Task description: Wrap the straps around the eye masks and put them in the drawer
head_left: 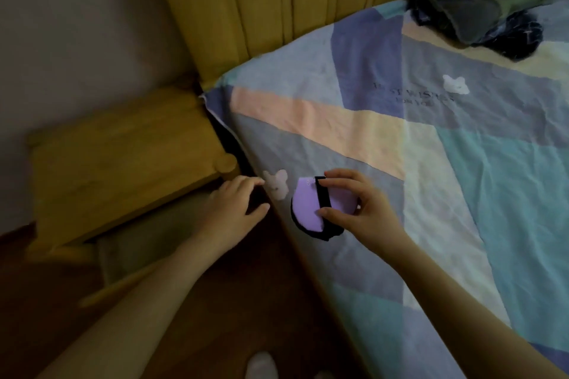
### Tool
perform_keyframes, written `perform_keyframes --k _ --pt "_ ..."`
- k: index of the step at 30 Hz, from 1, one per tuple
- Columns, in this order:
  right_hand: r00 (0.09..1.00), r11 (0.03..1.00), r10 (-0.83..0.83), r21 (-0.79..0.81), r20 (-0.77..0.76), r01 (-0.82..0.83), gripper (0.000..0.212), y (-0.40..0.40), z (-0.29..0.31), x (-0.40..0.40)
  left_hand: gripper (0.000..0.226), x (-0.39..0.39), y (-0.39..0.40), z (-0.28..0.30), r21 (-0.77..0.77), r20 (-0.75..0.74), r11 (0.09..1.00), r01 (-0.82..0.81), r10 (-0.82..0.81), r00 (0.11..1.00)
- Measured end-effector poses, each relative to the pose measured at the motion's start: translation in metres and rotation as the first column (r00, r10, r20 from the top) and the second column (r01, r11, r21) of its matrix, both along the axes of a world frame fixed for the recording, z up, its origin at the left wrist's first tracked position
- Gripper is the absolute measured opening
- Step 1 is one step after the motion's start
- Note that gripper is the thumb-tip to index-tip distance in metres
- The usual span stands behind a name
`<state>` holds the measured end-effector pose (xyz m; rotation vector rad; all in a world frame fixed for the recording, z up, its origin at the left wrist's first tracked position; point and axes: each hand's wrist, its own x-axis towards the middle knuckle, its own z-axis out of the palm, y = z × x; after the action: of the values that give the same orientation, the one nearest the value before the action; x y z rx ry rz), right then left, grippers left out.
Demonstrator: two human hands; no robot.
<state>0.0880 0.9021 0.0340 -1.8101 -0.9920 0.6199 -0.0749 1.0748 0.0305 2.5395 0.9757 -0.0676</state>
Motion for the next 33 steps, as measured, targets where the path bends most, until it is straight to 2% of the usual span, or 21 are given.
perform_keyframes --k 2,5,10,14,19,24,28,30,33 --pt "0.998 0.998 0.066 0.004 -0.002 -0.066 0.041 0.026 0.000 -0.021 0.049 -0.042 0.011 0.003 0.142 -0.060 0.990 -0.025 0.034 0.998" --pt "0.986 0.988 0.157 0.011 -0.054 -0.156 0.041 0.062 -0.004 -0.059 0.049 -0.112 0.030 -0.006 0.224 -0.122 0.969 -0.099 0.128 0.984" --pt "0.950 0.949 0.305 -0.061 -0.070 -0.309 0.034 0.119 -0.020 -0.132 0.056 -0.217 0.060 -0.025 0.222 -0.145 0.933 -0.282 0.318 0.937" --pt "0.920 0.913 0.374 -0.127 -0.119 -0.388 0.033 0.163 -0.043 -0.187 0.060 -0.266 0.085 -0.054 0.163 -0.143 0.919 -0.359 0.382 0.913" --pt "0.920 0.882 0.367 -0.263 -0.138 -0.392 0.028 0.223 -0.098 -0.232 0.058 -0.288 0.119 -0.107 0.097 -0.105 0.916 -0.388 0.397 0.912" --pt "0.959 0.888 0.256 -0.362 -0.120 -0.283 0.028 0.267 -0.167 -0.252 0.059 -0.288 0.143 -0.161 0.095 -0.112 0.934 -0.346 0.355 0.928" --pt "0.964 0.858 0.225 -0.439 -0.143 -0.266 0.026 0.292 -0.214 -0.251 0.057 -0.275 0.152 -0.195 0.104 -0.171 0.933 -0.345 0.358 0.918" --pt "0.962 0.833 0.235 -0.482 -0.138 -0.273 0.029 0.302 -0.235 -0.249 0.055 -0.268 0.155 -0.207 0.119 -0.208 0.939 -0.322 0.341 0.917" --pt "0.932 0.764 0.350 -0.547 -0.094 -0.342 0.040 0.319 -0.257 -0.247 0.054 -0.263 0.159 -0.222 0.120 -0.189 0.941 -0.316 0.334 0.924"
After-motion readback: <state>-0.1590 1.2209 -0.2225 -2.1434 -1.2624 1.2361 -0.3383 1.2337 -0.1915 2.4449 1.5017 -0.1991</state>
